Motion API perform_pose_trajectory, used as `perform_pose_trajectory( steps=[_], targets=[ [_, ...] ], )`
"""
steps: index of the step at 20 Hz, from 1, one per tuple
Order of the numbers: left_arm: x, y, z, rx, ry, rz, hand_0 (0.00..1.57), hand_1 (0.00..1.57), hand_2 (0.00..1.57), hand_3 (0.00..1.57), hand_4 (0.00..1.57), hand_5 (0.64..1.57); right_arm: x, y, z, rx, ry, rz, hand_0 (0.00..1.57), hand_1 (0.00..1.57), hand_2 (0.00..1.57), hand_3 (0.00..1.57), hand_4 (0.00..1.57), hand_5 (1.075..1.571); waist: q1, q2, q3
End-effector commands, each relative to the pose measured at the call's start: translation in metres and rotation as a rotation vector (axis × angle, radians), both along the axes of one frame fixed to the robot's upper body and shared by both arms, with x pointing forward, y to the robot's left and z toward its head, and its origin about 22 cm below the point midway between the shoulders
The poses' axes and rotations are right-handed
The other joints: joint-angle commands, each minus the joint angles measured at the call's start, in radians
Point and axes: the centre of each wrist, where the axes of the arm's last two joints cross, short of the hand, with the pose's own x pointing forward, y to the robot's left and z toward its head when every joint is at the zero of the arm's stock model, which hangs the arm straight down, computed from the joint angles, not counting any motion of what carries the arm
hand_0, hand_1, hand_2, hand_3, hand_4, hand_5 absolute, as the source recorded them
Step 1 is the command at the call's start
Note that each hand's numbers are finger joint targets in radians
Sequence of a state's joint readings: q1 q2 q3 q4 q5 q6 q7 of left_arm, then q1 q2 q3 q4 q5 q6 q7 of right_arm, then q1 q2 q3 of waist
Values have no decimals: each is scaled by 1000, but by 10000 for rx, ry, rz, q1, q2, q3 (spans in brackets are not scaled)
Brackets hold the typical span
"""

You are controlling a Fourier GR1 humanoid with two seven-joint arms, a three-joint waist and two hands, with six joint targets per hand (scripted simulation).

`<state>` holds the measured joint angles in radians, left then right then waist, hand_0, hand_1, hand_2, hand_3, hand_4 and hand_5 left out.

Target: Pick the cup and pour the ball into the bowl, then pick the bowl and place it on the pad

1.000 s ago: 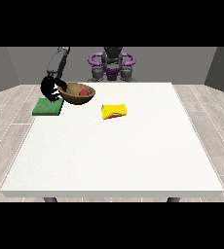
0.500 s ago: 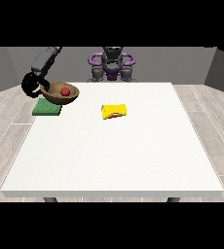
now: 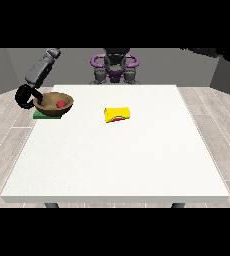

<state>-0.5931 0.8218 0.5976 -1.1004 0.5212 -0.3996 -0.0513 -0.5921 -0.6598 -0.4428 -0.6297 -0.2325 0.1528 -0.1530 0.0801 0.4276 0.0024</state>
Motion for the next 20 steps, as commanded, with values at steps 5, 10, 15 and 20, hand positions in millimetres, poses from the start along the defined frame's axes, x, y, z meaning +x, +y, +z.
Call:
perform_pose_trajectory(
  steps=[5, 10, 15, 20],
  targets=[
    [-21, -6, 1, -85, -612, 76, 0, 0, 0, 0, 698, 1559, -31, -51, 7, -183, -370, -322, 1571, 1571, 1571, 0, 970, 1571, -1, 385, 4],
    [-30, -7, 15, -184, -738, 8, 0, 0, 0, 0, 696, 1557, -23, -52, 20, -461, -433, -392, 1571, 1571, 1571, 0, 981, 1569, 74, 578, -1],
    [-35, 1, 23, -207, -370, -126, 0, 0, 0, 0, 691, 1557, -21, -27, -26, -900, 168, 76, 1571, 1571, 1571, 629, 985, 1566, 16, 198, -8],
    [-28, 4, 7, -395, 318, 51, 0, 0, 0, 0, 667, 1555, -8, -9, -33, -550, 1149, 607, 1571, 1571, 1571, 1056, 988, 1563, -49, -556, -18]
  ],
)
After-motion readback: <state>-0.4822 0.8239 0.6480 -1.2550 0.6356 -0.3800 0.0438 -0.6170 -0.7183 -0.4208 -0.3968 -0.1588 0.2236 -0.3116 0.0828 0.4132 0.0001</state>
